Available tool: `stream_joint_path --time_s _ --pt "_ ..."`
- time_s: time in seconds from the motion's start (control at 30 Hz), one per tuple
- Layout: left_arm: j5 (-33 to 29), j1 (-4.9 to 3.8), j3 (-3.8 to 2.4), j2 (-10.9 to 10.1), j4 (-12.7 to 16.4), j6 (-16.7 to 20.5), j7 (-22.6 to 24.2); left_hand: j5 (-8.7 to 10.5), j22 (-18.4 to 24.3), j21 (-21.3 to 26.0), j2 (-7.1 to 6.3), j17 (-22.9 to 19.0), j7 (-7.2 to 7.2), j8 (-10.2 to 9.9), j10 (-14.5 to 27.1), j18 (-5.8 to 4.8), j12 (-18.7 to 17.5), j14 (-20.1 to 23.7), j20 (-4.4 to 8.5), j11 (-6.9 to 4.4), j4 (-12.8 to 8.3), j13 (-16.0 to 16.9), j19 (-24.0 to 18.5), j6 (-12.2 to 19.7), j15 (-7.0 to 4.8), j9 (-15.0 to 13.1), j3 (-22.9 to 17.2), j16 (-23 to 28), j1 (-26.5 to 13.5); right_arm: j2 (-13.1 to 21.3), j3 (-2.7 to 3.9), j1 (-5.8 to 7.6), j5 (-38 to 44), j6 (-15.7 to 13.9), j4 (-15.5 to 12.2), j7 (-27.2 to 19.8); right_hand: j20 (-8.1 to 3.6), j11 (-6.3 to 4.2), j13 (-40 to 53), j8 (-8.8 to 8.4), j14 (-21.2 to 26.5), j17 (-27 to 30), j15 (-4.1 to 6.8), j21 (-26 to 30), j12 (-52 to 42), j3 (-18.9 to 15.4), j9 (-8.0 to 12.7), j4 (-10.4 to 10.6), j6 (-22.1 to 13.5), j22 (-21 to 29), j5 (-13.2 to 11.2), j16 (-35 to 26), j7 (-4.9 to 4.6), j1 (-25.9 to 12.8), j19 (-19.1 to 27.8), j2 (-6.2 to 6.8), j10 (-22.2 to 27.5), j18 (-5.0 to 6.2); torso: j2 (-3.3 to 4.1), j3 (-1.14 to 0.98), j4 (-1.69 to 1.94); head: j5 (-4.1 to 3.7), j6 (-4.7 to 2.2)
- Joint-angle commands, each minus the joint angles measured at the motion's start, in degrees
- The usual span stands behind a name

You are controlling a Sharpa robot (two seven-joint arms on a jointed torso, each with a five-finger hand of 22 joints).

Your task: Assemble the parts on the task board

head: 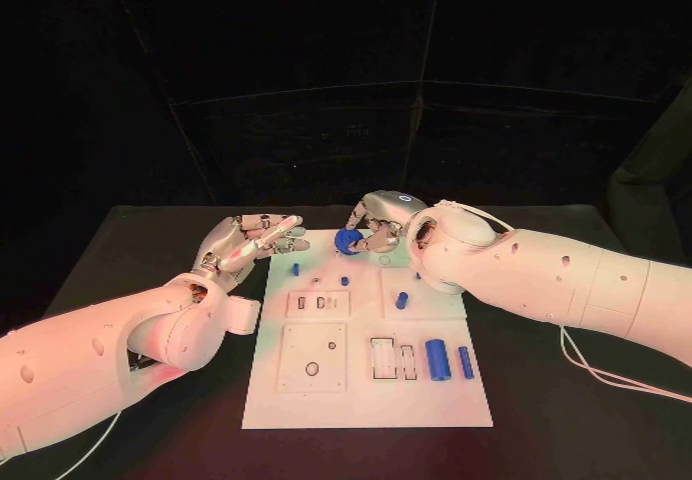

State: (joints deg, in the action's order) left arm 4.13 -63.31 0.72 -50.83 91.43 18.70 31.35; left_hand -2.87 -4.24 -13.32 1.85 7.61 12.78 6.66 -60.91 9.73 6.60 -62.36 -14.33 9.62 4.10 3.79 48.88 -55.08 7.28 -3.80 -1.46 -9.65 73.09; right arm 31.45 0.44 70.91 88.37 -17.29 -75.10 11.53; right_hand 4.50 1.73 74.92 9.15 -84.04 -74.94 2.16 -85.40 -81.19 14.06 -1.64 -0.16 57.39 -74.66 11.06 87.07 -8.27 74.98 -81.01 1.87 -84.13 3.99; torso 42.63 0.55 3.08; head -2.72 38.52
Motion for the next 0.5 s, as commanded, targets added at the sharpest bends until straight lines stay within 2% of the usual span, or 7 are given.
stream_joint_path --time_s 0.03,0.33,0.5 --pt "0.28 -0.11 -0.05 0.11 0.07 -0.64 0.11 0.04 0.05 0.28 0.48 -0.07 0.13 -0.34 0.03 0.9 -0.36 -0.23 0.02 0.2 -0.31 -0.1 0.33 -0.18 0.25 0.07 -0.02 0.27 -0.07 -1.41 0.02 0.09 3.13 -0.28 1.32 1.09 -0.42 -0.18 6.88 0.04 -4.34 -6.96 0.17 -0.17 0.28 0.38 -2.55 -0.05 4.45 -0.1 0.19 0.13 1.88 -0.82 -0.05 -0.06 -1.42 -0.85 0.06 -0.09 -0.07 0.17 0.08" --pt "0.28 -0.11 -0.05 0.21 -0.02 -0.63 0.06 0.04 0.07 0.32 0.5 -0.07 0.13 -0.37 0.04 0.9 -0.4 -0.23 0.01 0.2 -0.34 -0.1 0.34 -0.18 0.26 0.07 -0.01 0.31 -0.06 -4.45 -0.01 -0.16 4.19 2.08 4.14 1.55 -0.37 -0.09 6.53 -0.23 -4.28 -6.65 0.11 -0.14 0.76 0.48 -2.47 0.11 4.26 -0.04 0.24 0.01 1.78 -1.44 -0.01 0.24 -1.18 -0.84 0.03 -0.11 -0.16 0.69 0.27" --pt "0.28 -0.12 -0.05 0.2 -0.04 -0.56 0.05 0.04 0.08 0.32 0.51 -0.07 0.13 -0.38 0.04 0.9 -0.41 -0.23 0.01 0.2 -0.35 -0.1 0.34 -0.18 0.26 0.07 0.0 0.32 -0.06 -5.3 -0.03 -0.23 4.53 4.0 4.97 1.9 -0.27 0.11 5.77 -0.78 -4.23 -6.45 -0.04 -0.05 1.72 0.46 -2.31 0.28 3.64 0.17 0.02 -0.09 1.51 -2.21 0.13 0.82 -0.69 -0.8 0.02 -0.09 -0.14 0.59 0.37"
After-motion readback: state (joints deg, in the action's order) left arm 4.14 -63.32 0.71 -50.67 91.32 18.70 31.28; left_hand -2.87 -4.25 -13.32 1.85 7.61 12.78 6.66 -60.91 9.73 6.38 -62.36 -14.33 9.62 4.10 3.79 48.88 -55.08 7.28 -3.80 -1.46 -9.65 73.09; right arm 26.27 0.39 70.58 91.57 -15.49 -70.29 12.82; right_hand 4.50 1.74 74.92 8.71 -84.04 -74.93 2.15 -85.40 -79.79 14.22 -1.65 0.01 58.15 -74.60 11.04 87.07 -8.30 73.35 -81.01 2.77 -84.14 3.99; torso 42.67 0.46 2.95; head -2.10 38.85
